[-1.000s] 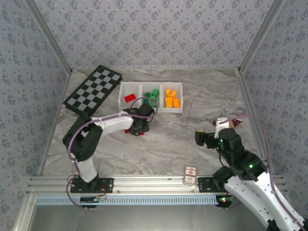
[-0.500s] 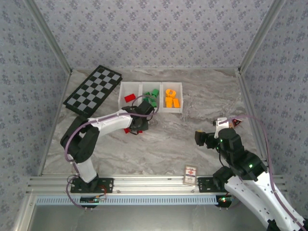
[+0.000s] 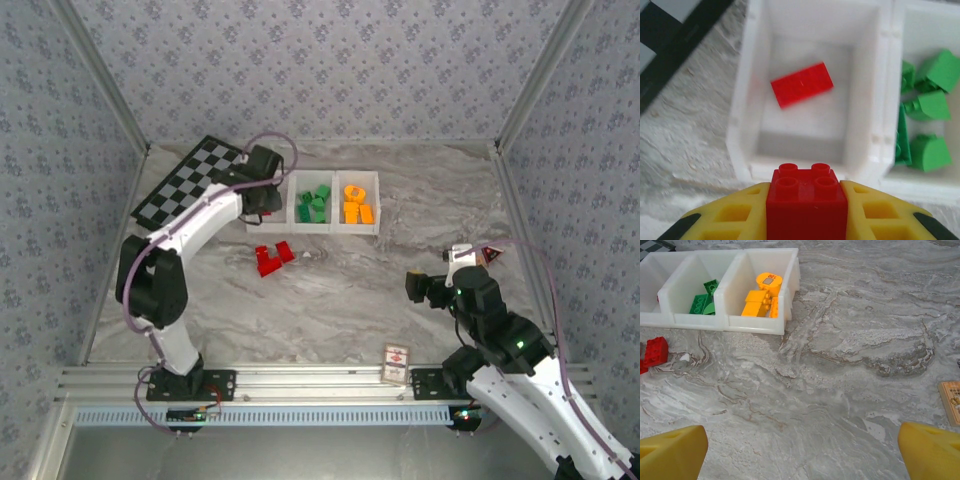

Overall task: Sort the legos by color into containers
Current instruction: Place the lego in the container.

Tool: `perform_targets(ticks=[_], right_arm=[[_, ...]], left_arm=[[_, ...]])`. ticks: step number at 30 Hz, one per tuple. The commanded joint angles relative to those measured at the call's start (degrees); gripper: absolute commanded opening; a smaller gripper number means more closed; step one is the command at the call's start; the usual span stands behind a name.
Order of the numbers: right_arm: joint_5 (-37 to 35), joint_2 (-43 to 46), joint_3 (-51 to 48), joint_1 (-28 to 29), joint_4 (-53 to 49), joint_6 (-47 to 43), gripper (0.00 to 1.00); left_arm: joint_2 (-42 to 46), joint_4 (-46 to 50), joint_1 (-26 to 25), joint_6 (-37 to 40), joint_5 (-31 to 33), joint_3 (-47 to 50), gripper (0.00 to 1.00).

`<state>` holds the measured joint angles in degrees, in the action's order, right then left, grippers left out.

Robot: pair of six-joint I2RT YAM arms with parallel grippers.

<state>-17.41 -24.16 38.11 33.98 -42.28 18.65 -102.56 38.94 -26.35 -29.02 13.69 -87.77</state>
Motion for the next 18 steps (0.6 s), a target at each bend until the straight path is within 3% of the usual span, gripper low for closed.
perform_targets(ticks=[1,9,18], right_arm=[[-1.75,-0.09,-0.52,0.48,-0.71,0.4,1.0],[-2.8,-0.08,-0.49,1.17,-1.15,0.58,1.0],[-3.33,-0.25,-0.59,1.89,-1.18,0.49,1.0]], left_arm=[[-4.64,2.89,2.35,4.08,-3.37,-5.45,0.25],[-13.44,3.31,3.66,4.91,-10.48,-11.91,0.25],[-18.24,2.26,3.65,4.48,-12.29,-12.69,0.28]])
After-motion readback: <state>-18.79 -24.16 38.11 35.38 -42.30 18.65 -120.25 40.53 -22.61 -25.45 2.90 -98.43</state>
